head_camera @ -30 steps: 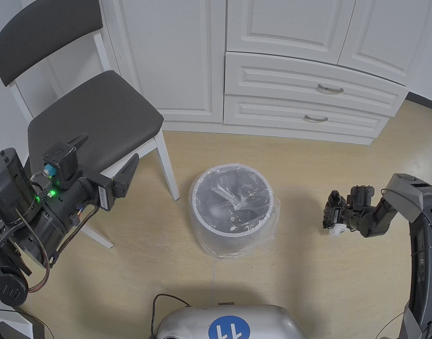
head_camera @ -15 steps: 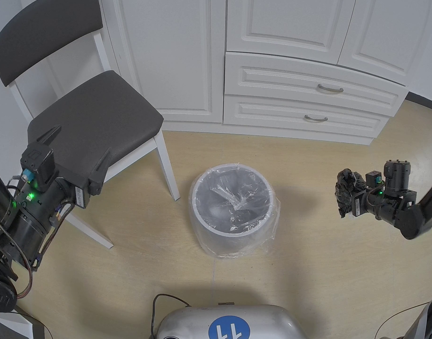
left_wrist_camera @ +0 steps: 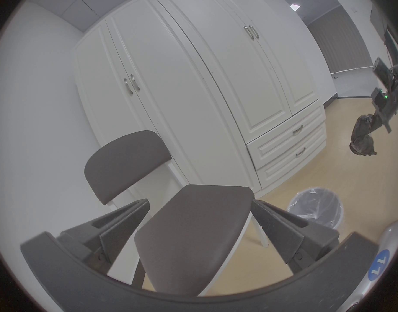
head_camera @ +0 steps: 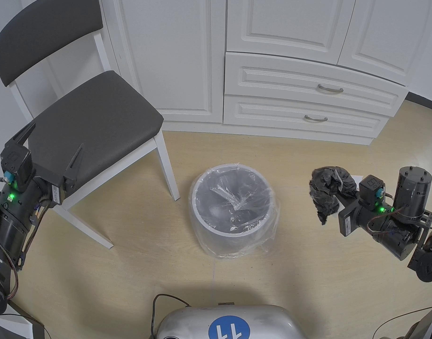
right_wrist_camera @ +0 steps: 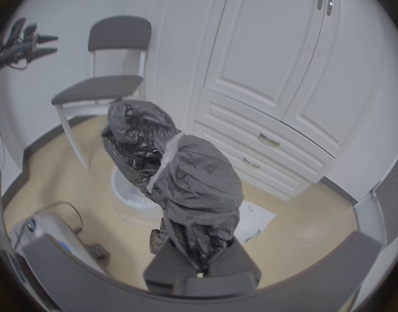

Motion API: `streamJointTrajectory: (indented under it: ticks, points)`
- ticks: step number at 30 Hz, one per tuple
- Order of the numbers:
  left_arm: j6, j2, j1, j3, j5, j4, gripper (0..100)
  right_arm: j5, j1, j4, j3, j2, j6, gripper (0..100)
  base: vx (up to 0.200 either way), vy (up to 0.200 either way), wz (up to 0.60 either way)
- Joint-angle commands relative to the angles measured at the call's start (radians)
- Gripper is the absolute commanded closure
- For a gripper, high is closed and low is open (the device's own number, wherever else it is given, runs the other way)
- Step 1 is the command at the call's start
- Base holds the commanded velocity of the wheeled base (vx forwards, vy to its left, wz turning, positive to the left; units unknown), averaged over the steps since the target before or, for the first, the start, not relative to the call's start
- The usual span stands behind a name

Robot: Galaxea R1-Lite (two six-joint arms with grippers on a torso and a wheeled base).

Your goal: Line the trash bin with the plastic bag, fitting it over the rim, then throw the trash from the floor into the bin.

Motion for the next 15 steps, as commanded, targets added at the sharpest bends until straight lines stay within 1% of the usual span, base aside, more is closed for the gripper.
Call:
streamJointTrajectory:
  ticks: [1,2,3,4,5,6,7,8,11,13,14,15]
  points:
    - [0.020,-0.075,0.024,0.002,0.002,0.008,0,-0.018,0.171,-0.174,-0.008,0.114,0.117,100,0.000,0.000,0.00]
    - [0.020,-0.075,0.024,0.002,0.002,0.008,0,-0.018,0.171,-0.174,-0.008,0.114,0.117,100,0.000,0.000,0.00]
    - [0.022,-0.098,0.029,0.001,0.001,0.011,0,-0.023,0.205,-0.296,-0.032,0.207,0.169,100,0.000,0.000,0.00]
    - [0.022,-0.104,0.033,0.001,0.001,0.013,0,-0.032,0.212,-0.349,-0.046,0.249,0.185,100,0.000,0.000,0.00]
    - [0.022,-0.105,0.035,0.001,0.001,0.013,0,-0.036,0.214,-0.367,-0.050,0.264,0.188,100,0.000,0.000,0.00]
    - [0.022,-0.113,0.042,-0.001,-0.001,0.013,0,-0.058,0.223,-0.470,-0.083,0.350,0.208,100,0.000,0.000,0.00]
    - [0.022,-0.114,0.045,-0.001,-0.001,0.013,0,-0.067,0.226,-0.508,-0.100,0.382,0.215,100,0.000,0.000,0.00]
    - [0.024,-0.117,0.053,-0.004,-0.001,0.013,0,-0.085,0.232,-0.599,-0.136,0.462,0.226,100,0.000,0.000,0.00]
    - [0.022,-0.117,0.078,-0.008,-0.004,0.013,0,-0.113,0.252,-0.609,-0.218,0.595,0.254,100,0.000,0.000,0.00]
    - [0.022,-0.117,0.081,-0.008,-0.004,0.013,0,-0.115,0.255,-0.609,-0.224,0.603,0.258,100,0.000,0.000,0.00]
    - [0.022,-0.117,0.108,-0.013,-0.009,0.011,0,-0.138,0.294,-0.609,-0.277,0.640,0.333,100,0.000,0.000,0.00]
    - [0.022,-0.119,0.116,-0.014,-0.010,0.011,0,-0.141,0.304,-0.609,-0.307,0.649,0.372,100,0.000,0.000,0.00]
